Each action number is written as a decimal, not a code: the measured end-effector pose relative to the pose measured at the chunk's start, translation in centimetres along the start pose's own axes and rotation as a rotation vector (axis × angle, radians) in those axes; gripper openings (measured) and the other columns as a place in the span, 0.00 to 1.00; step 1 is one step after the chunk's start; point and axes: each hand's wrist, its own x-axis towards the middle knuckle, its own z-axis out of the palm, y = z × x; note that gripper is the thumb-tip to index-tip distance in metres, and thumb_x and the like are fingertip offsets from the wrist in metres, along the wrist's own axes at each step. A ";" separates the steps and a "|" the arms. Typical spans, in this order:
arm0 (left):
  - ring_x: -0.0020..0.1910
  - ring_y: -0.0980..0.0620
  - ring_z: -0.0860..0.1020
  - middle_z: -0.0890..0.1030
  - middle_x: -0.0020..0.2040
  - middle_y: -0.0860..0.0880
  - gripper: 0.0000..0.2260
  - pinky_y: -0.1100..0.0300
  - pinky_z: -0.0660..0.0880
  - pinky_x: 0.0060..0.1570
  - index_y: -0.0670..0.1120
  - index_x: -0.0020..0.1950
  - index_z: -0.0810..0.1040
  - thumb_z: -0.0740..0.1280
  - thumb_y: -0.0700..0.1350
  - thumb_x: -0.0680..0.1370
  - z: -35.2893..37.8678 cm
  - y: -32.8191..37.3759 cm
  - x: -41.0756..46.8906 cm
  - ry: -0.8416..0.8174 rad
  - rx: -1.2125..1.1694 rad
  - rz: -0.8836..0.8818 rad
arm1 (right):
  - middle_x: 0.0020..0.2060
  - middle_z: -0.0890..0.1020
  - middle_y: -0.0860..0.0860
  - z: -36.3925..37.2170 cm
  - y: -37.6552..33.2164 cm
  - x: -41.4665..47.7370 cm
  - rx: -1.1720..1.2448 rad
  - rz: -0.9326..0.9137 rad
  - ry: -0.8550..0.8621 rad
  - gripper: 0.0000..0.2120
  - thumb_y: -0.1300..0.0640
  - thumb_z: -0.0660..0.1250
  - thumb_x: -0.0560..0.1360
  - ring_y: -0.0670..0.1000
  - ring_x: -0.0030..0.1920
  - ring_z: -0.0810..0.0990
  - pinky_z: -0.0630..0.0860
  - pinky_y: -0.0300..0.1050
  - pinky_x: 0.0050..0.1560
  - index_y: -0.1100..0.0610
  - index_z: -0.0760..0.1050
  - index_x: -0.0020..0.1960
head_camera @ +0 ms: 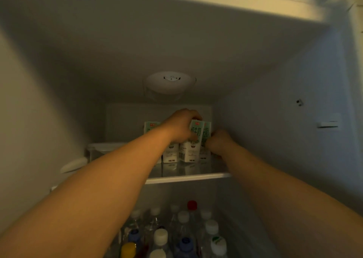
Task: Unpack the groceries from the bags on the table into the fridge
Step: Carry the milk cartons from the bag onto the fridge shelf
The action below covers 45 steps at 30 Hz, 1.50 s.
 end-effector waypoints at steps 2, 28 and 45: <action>0.57 0.49 0.76 0.75 0.60 0.48 0.26 0.56 0.76 0.56 0.49 0.66 0.77 0.78 0.40 0.70 0.6 0.7 0.4 0.043 -0.048 0.026 | 0.53 0.83 0.61 -0.3 0.2 0.2 0.046 0.001 0.053 0.11 0.66 0.68 0.75 0.60 0.52 0.84 0.81 0.50 0.45 0.63 0.80 0.58; 0.74 0.40 0.63 0.64 0.76 0.45 0.48 0.40 0.56 0.74 0.48 0.79 0.54 0.78 0.57 0.68 2.3 -0.1 -1.1 -0.084 0.623 -0.262 | 0.62 0.79 0.56 1.4 0.0 0.2 -0.219 -0.011 -0.041 0.22 0.62 0.72 0.75 0.56 0.62 0.79 0.77 0.47 0.59 0.59 0.73 0.67; 0.80 0.41 0.50 0.55 0.81 0.45 0.32 0.38 0.49 0.76 0.51 0.80 0.57 0.56 0.65 0.80 -0.9 3.3 -15.1 0.145 0.408 -0.527 | 0.79 0.57 0.54 -0.3 -0.6 -14.2 -0.482 -0.260 0.086 0.28 0.41 0.49 0.82 0.61 0.77 0.53 0.48 0.67 0.75 0.48 0.54 0.79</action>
